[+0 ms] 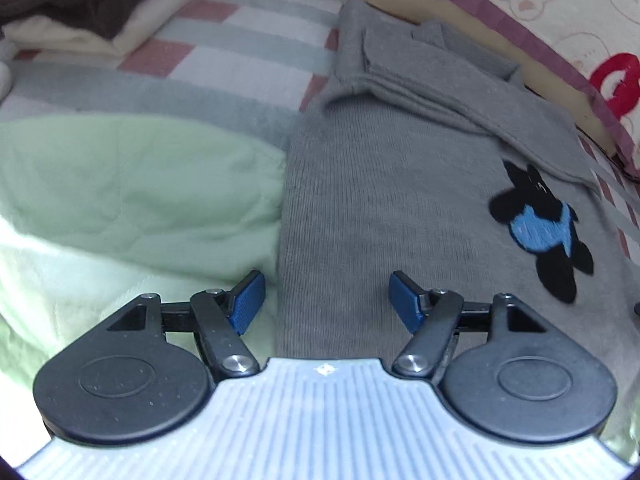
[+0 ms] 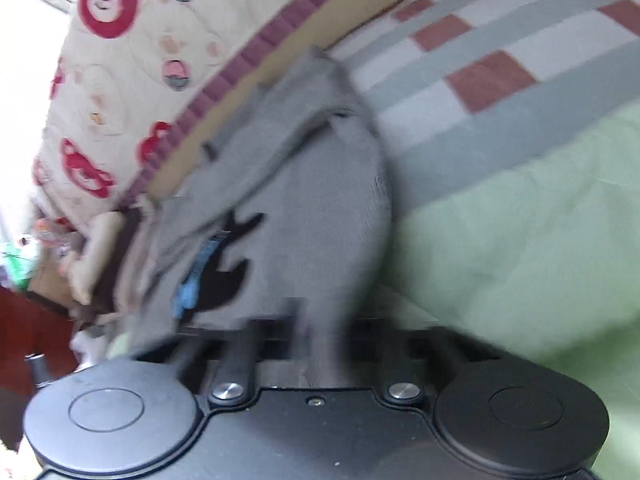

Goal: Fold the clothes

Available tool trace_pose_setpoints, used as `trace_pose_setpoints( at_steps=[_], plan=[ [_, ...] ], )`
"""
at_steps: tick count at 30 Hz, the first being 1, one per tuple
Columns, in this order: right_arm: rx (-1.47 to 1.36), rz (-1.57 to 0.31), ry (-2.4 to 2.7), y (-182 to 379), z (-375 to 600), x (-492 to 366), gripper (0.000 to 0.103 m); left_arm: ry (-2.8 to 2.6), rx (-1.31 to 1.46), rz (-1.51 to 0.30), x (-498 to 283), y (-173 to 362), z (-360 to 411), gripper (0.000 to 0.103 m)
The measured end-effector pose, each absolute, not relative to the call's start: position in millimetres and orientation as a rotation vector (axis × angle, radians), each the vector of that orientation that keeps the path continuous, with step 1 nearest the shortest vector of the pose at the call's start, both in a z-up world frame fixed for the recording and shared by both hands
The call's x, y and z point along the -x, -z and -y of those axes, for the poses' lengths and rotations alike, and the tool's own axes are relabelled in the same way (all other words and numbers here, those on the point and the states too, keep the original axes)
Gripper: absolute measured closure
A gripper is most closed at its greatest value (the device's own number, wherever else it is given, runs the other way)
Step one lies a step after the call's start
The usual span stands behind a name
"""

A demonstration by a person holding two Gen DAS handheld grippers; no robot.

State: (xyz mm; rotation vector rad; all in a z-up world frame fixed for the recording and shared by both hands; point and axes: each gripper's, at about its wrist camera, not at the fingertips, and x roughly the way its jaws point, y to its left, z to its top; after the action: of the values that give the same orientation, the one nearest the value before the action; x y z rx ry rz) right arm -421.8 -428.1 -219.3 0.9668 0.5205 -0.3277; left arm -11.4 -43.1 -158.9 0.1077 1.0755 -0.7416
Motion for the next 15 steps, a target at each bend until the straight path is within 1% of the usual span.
trace_pose_setpoints(
  at_steps=[2,3,4,5,6,9,12,13,14,15],
  plan=[
    [-0.905,-0.465,0.290,205,422,422,0.093,0.744,-0.079,-1.065,12,159,44,0.035],
    [-0.878,-0.446,0.281,198,420,422,0.093,0.750,-0.060,-1.061,12,160,44,0.040],
    [-0.860,-0.446,0.294,193,421,422,0.093,0.767,-0.042,-1.063,13,161,43,0.050],
    [-0.840,-0.453,0.310,189,421,422,0.093,0.789,-0.038,-1.064,14,162,43,0.093],
    [-0.816,-0.481,0.330,188,423,420,0.093,0.805,-0.048,-1.061,16,163,44,0.095],
    [-0.776,-0.581,0.354,194,430,414,0.093,0.819,-0.045,-1.042,19,161,43,0.095],
    [-0.839,-0.583,0.323,205,436,417,0.088,0.824,0.013,-1.017,19,154,38,0.093],
    [-0.872,-0.571,0.316,209,439,417,0.080,0.827,0.023,-1.017,18,154,38,0.093],
    [-0.903,-0.566,0.320,214,441,415,0.064,0.829,0.029,-1.019,16,155,39,0.093],
    [-0.934,-0.561,0.324,220,443,414,0.060,0.823,0.028,-1.023,14,157,41,0.088]
  ],
)
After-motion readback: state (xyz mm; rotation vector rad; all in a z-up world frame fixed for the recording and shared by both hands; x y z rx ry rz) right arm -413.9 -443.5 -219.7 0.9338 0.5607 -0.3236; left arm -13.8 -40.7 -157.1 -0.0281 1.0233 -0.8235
